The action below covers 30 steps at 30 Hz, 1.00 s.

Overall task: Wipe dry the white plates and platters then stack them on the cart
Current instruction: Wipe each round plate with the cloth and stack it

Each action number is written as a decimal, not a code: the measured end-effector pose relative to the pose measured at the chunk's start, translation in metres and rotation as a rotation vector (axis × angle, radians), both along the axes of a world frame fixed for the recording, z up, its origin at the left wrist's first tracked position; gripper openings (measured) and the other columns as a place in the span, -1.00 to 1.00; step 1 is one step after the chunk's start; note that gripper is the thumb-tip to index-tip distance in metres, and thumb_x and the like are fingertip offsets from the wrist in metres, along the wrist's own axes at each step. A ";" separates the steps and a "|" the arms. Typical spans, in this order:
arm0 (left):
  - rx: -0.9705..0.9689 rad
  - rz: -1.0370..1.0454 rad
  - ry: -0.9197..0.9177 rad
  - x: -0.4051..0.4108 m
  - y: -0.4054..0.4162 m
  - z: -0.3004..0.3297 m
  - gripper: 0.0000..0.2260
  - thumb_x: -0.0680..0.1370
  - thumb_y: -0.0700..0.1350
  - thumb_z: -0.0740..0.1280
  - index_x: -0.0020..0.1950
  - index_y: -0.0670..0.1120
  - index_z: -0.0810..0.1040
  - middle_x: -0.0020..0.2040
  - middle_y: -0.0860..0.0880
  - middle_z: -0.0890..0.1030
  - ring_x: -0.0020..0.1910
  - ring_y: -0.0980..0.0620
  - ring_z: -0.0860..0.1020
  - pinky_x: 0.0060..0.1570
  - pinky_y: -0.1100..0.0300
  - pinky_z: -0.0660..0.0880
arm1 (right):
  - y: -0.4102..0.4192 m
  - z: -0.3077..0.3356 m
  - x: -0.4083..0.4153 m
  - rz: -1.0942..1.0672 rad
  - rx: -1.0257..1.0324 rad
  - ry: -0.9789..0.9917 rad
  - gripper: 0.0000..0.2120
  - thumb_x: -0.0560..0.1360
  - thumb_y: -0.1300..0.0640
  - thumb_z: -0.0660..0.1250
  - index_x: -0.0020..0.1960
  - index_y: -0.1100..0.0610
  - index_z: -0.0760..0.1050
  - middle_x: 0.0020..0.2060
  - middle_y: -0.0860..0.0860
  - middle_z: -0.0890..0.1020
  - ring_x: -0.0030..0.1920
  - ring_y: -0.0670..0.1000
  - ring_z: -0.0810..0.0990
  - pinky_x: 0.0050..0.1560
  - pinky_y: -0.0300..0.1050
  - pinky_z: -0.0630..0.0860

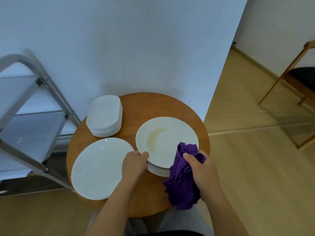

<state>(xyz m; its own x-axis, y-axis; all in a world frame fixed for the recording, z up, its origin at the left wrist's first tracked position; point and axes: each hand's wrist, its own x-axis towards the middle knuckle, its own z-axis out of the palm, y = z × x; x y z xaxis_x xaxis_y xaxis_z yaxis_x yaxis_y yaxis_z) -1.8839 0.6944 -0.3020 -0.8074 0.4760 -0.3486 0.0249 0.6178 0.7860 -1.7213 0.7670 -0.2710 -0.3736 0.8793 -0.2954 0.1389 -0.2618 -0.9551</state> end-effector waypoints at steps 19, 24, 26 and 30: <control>0.453 0.272 -0.277 -0.011 -0.006 0.059 -0.85 0.57 -0.22 0.23 -0.16 -0.05 0.52 -0.12 -0.09 0.63 -0.26 -0.03 0.63 -0.33 0.21 0.56 | 0.041 0.033 -0.004 -0.172 -0.091 0.045 -0.83 0.43 -0.09 0.40 -0.05 -0.09 0.46 -0.10 0.05 0.63 -0.12 0.11 0.65 -0.01 0.08 0.59; 0.472 0.168 -0.292 -0.020 -0.017 0.087 -0.92 0.56 -0.22 0.26 -0.07 -0.10 0.53 -0.19 -0.08 0.66 -0.44 0.06 0.63 -0.49 0.32 0.50 | 0.032 0.033 -0.031 -0.021 -0.254 0.197 -0.63 0.34 -0.05 0.50 0.09 -0.01 0.52 -0.05 0.01 0.69 -0.02 0.07 0.66 -0.05 0.02 0.59; 0.440 0.118 -0.268 -0.019 -0.022 0.091 -0.92 0.56 -0.20 0.26 -0.08 -0.09 0.54 -0.17 -0.08 0.67 -0.38 0.03 0.64 -0.45 0.31 0.52 | 0.031 0.031 -0.039 -0.027 -0.289 0.199 -0.68 0.39 0.12 0.44 0.13 0.01 0.53 -0.08 0.00 0.69 -0.03 0.07 0.65 -0.21 -0.09 0.57; 0.326 0.059 -0.268 -0.026 -0.030 0.098 -0.87 0.52 -0.01 0.34 -0.07 -0.06 0.56 -0.12 -0.05 0.66 -0.26 0.00 0.66 -0.28 0.22 0.57 | 0.033 0.030 -0.043 -0.035 -0.310 0.130 -0.65 0.38 0.33 0.24 0.15 0.18 0.52 -0.13 0.08 0.66 -0.15 0.09 0.63 -0.40 -0.18 0.51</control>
